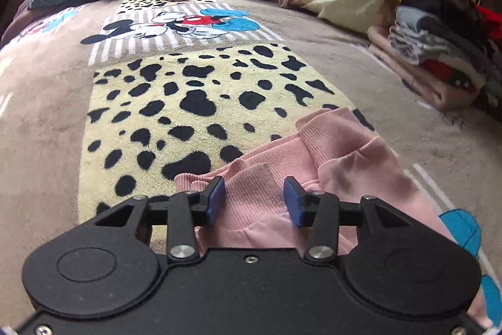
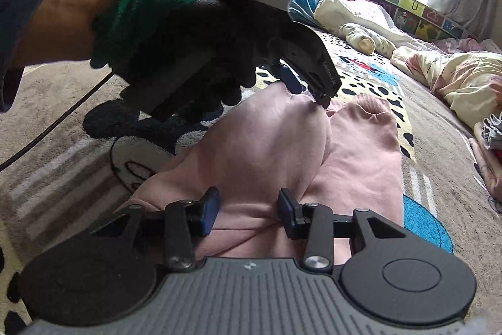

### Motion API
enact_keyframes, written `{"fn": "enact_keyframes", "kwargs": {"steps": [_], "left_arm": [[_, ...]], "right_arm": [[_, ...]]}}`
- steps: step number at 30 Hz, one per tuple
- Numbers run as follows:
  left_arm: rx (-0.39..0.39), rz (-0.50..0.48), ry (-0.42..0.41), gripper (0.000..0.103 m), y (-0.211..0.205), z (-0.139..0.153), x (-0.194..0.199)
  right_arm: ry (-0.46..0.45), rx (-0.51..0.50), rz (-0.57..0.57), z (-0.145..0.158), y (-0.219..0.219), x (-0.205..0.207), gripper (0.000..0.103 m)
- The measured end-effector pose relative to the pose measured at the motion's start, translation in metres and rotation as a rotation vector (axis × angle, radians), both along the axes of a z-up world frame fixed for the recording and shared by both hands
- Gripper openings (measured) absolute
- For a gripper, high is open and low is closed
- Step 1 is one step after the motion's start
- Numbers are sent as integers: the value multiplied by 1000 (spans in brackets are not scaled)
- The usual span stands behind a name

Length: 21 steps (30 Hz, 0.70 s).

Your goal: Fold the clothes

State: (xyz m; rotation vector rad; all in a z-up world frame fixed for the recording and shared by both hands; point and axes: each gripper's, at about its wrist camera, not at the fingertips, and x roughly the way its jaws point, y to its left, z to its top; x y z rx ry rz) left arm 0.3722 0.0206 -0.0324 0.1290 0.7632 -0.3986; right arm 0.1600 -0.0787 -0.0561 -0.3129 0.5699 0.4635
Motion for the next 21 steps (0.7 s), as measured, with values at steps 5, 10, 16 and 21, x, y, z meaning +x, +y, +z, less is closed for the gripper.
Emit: {"fn": "enact_keyframes", "kwargs": {"steps": [5, 10, 16, 21], "left_arm": [[-37, 39, -102, 41, 6, 31, -29], [-71, 32, -196, 41, 35, 51, -104], [-6, -136, -244, 43, 47, 48, -222], [199, -335, -325, 53, 35, 30, -315]], "right_arm": [[-33, -24, 1, 9, 0, -14, 44], [-121, 27, 79, 24, -24, -73, 54], [-200, -76, 159, 13, -65, -153, 53], [-273, -283, 175, -13, -86, -182, 52]]}}
